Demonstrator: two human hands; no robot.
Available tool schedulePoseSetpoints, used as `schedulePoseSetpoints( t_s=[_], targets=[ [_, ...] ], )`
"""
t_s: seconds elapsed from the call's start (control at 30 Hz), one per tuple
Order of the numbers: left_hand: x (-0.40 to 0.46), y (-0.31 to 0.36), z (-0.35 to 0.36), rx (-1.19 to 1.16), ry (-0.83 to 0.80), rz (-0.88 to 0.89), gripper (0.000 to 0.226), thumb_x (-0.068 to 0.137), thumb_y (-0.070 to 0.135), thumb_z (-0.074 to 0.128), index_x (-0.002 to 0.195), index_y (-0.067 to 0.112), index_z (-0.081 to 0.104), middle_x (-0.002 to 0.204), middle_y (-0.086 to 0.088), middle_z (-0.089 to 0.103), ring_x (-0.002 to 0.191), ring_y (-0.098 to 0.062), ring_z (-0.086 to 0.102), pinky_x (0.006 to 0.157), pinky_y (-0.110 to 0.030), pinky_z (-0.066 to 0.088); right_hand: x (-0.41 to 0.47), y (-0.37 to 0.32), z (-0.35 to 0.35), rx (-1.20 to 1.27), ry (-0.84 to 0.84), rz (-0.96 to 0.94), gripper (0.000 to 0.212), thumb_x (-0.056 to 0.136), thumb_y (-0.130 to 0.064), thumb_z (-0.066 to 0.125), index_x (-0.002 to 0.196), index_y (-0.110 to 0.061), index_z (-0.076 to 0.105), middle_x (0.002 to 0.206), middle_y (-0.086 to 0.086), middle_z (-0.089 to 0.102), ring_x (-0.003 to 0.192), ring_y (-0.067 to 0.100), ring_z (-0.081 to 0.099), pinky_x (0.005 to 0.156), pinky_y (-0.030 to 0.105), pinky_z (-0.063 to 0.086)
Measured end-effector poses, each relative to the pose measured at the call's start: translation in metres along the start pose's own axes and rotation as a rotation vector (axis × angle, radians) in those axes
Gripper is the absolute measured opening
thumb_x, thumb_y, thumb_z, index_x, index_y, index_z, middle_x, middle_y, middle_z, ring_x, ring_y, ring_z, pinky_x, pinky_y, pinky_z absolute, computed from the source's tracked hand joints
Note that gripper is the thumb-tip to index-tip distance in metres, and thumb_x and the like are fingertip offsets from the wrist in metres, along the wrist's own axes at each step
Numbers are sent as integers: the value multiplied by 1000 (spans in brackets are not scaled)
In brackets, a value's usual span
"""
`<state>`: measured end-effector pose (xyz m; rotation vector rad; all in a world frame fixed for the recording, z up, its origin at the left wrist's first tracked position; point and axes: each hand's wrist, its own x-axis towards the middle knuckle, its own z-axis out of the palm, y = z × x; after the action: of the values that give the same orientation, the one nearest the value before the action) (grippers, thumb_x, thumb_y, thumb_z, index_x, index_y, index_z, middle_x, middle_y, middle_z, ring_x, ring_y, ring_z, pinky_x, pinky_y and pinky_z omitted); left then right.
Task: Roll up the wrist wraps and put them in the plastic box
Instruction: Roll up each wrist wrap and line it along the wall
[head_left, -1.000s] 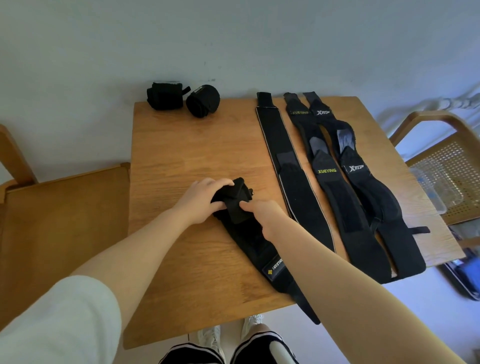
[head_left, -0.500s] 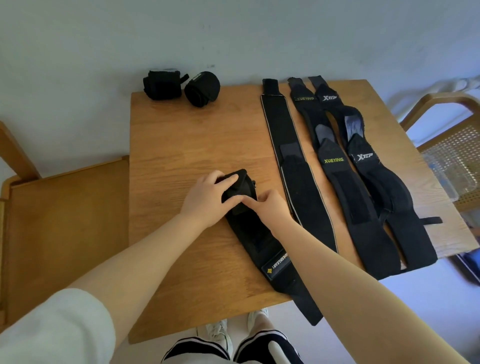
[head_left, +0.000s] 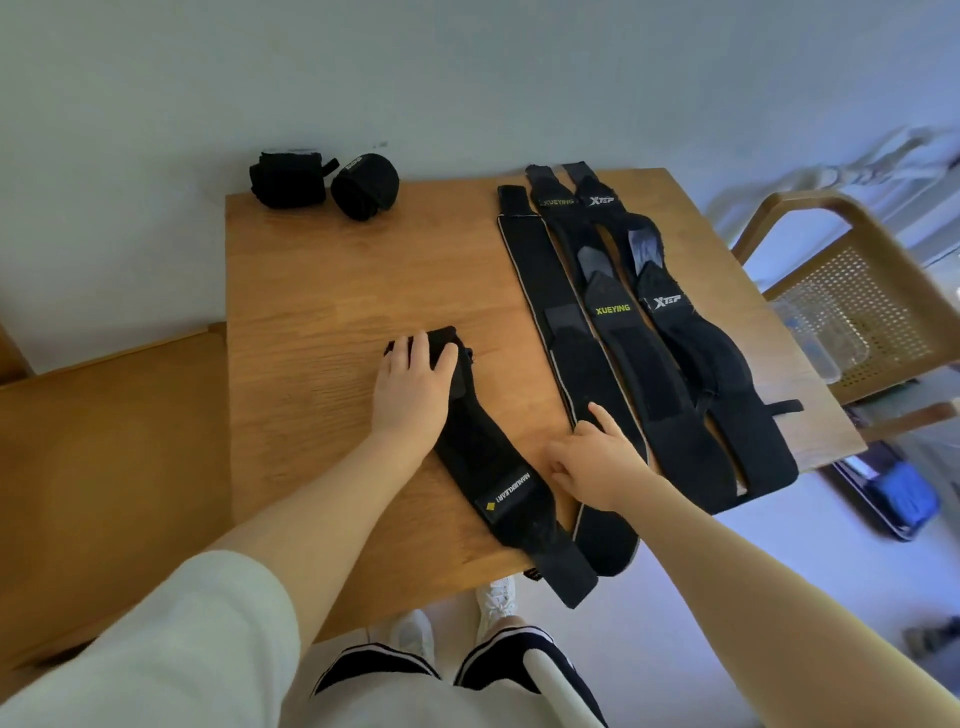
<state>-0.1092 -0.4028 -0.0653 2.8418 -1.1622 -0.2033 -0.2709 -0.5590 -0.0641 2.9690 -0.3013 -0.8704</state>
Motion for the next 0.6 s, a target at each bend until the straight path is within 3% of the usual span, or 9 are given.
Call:
schedulePoseSetpoints(
  t_s=[0.1, 0.2, 0.27, 0.33, 0.5, 0.6],
  targets=[
    [1, -6, 3, -7, -37, 15, 67, 98, 11, 45, 151, 19, 5, 157, -19, 1, 145, -37, 1, 117, -44, 12, -12, -1, 9, -21, 69, -71, 28, 97, -39, 37, 109, -23, 56, 114, -5, 59, 123, 19, 43, 116, 45, -8],
    [5, -9, 3, -15, -92, 9, 72, 98, 23, 49, 152, 20, 1, 158, -17, -3, 145, -36, -2, 117, -43, 11, -26, -5, 11, -17, 104, -197, 30, 95, -31, 37, 112, -25, 62, 122, -6, 56, 131, 17, 35, 117, 45, -7],
    [5, -6, 3, -5, -78, 4, 73, 97, 18, 50, 152, 19, 1, 157, -18, -4, 145, -36, -2, 117, -43, 9, -33, -11, 11, 0, 80, -298, 28, 92, -25, 43, 110, -22, 65, 118, -3, 58, 123, 18, 41, 117, 40, 11],
    [6, -2, 7, 10, -38, -7, 73, 97, 11, 50, 151, 18, 1, 157, -20, -4, 144, -38, -3, 117, -44, 6, -35, -20, 12, 7, 7, -336, 28, 91, -22, 47, 115, -18, 60, 117, 0, 58, 116, 20, 46, 108, 35, 28],
    [3, 0, 10, 21, 7, -12, 77, 93, 2, 51, 151, 15, 2, 156, -19, -4, 144, -38, -3, 117, -44, 5, -29, -32, 13, 53, -84, -340, 22, 93, -28, 53, 112, -18, 54, 107, 1, 57, 104, 18, 45, 101, 30, 28],
    [-2, 6, 11, 64, 71, -15, 81, 87, -5, 52, 151, 12, 5, 154, -20, 5, 142, -36, 8, 119, -44, 8, -30, -23, 15, 232, -133, -302, 17, 96, -20, 49, 111, -22, 56, 100, -2, 61, 90, 15, 49, 92, 24, 37]
  ],
)
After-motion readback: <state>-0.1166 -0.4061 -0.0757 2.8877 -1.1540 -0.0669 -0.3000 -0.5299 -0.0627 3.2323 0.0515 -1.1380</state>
